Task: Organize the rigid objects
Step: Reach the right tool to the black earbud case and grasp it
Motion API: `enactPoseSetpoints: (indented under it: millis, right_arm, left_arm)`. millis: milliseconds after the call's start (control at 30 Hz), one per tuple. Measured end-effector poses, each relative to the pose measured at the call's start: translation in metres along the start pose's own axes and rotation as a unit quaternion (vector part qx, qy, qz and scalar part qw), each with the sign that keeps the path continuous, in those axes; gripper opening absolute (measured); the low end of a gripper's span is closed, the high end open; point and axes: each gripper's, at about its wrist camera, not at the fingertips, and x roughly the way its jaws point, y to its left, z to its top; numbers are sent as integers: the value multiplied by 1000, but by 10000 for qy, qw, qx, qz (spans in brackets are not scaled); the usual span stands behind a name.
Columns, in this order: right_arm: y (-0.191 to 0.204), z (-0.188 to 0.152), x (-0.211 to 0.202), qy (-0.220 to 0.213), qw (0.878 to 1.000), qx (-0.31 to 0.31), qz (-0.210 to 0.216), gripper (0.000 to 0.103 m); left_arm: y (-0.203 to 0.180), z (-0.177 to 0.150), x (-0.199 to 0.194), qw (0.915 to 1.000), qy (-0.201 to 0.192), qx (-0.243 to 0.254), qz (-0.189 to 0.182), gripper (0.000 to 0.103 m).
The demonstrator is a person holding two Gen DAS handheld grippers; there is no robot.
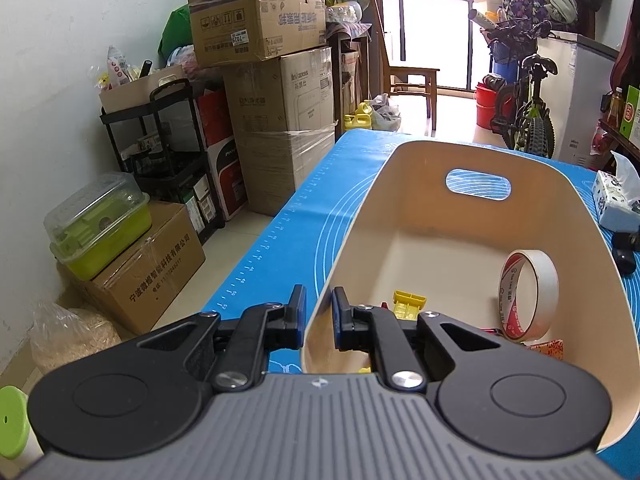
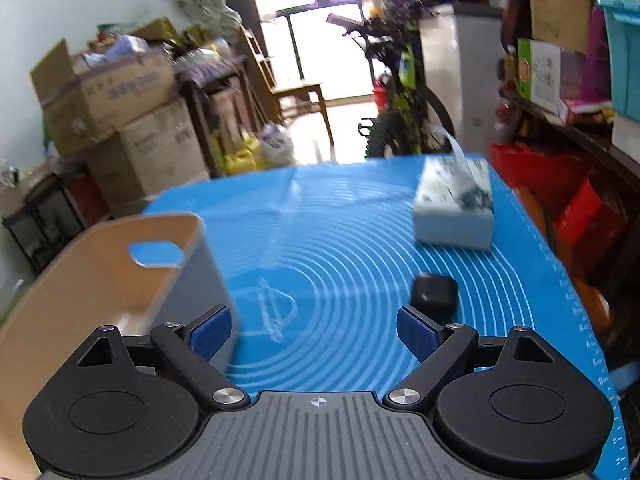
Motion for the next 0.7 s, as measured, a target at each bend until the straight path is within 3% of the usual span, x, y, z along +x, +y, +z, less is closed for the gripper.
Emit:
enactPoseSetpoints:
  millis: [200,700]
  right_arm:
    - [-13,-8,21,-76,9978,-385,-533,90]
    - [-51,-8,82,-169,9918,-461,-1181,90]
  left_arm:
    - [0,0,0,10000,3,3,-3,15]
    - [-3,-1,3,10000,24,52,16,15]
